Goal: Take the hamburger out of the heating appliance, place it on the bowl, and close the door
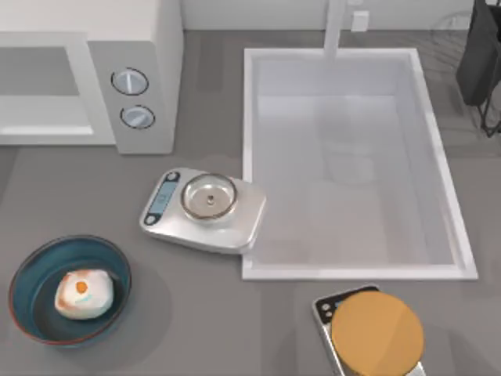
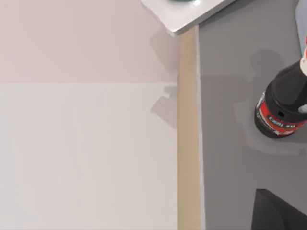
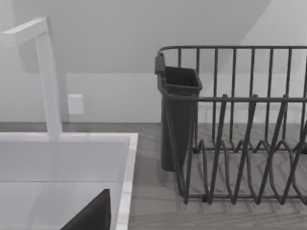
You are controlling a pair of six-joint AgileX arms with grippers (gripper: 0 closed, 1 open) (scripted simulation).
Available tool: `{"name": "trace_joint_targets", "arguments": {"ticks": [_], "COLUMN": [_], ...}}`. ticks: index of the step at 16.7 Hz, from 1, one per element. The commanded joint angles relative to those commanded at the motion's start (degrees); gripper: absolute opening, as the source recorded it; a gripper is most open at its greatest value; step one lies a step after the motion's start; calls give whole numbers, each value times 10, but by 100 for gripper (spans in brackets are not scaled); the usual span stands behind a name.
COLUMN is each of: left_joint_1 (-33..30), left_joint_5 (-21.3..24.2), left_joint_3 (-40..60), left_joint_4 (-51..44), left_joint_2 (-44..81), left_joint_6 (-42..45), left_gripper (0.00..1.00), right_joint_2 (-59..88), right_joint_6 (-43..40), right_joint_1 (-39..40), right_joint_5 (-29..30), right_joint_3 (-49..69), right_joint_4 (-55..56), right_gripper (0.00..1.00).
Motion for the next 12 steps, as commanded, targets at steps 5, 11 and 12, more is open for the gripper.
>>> {"name": "trace_joint_targets", "arguments": {"ticks": [5,11,12], "left_joint_1": [5,2,3], "left_joint_5": [12,11,11], "left_joint_3": [37,18,4], "left_joint_4": [-27,-3,16], "left_joint_2": [39,45,51], "left_joint_6": [17,17,17], "left_gripper": [0,0,0], "right_joint_2": [0,0,0], "right_joint_6": [0,0,0], "right_joint_1": [0,0,0], "right_joint_5": [0,0,0], "right_joint_3": [0,0,0], "right_joint_4": [0,0,0], "right_gripper": [100,100,100]}}
